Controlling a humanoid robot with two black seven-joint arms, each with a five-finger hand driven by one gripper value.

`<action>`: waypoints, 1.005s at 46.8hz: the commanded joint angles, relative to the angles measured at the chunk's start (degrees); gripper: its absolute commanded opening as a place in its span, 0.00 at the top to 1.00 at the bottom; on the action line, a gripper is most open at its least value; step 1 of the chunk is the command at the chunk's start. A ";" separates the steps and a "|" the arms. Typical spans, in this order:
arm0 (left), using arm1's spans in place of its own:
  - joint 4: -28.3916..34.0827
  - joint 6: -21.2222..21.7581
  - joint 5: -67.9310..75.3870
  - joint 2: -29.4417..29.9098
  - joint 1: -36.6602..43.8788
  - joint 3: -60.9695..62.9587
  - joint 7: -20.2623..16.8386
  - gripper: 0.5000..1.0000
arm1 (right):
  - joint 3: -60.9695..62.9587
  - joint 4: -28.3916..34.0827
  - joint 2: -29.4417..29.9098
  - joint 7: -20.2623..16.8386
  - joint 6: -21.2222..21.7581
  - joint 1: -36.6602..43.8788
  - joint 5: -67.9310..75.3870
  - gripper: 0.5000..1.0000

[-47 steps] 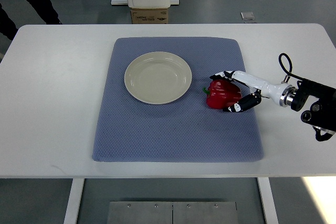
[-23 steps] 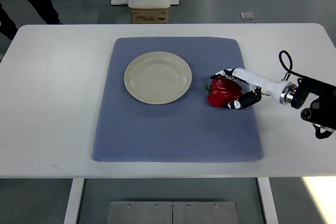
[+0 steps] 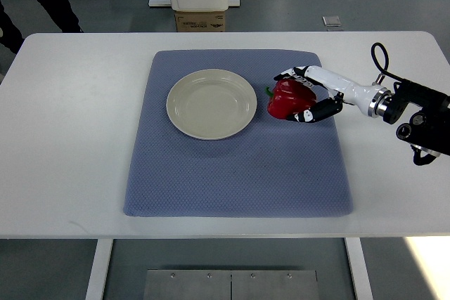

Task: Place red pepper on plate with right hand
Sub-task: 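Lift the pepper with the right hand and carry it over the plate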

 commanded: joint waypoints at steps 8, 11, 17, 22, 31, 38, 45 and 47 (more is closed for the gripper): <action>-0.01 0.00 0.00 0.00 0.00 0.00 0.00 0.00 | 0.44 -0.17 2.05 -1.88 0.08 1.74 0.08 1.00; -0.01 0.00 0.00 0.00 0.00 0.00 0.00 0.00 | 0.53 -0.44 3.11 -2.41 0.08 2.27 0.17 1.00; -0.01 0.00 0.00 0.00 0.00 0.00 0.00 0.00 | 1.84 -0.52 5.39 -4.16 0.17 2.97 0.26 1.00; -0.01 0.00 0.00 0.00 0.00 0.00 0.00 0.00 | 3.08 -0.53 7.15 -5.83 0.17 3.15 0.17 1.00; -0.01 0.00 0.00 0.00 0.00 0.00 0.00 0.00 | 3.34 -0.53 11.11 -9.79 0.17 5.35 1.57 1.00; -0.01 0.00 0.00 0.00 0.00 0.00 0.00 0.00 | 3.25 -0.53 13.48 -12.16 0.17 6.75 2.28 1.00; -0.01 0.00 0.00 0.00 0.00 0.00 0.00 0.00 | 3.43 -1.40 16.29 -14.80 0.17 7.63 2.46 1.00; -0.01 0.00 0.00 0.00 0.00 0.00 0.00 0.00 | 3.43 -2.02 17.34 -15.68 0.08 7.72 2.98 1.00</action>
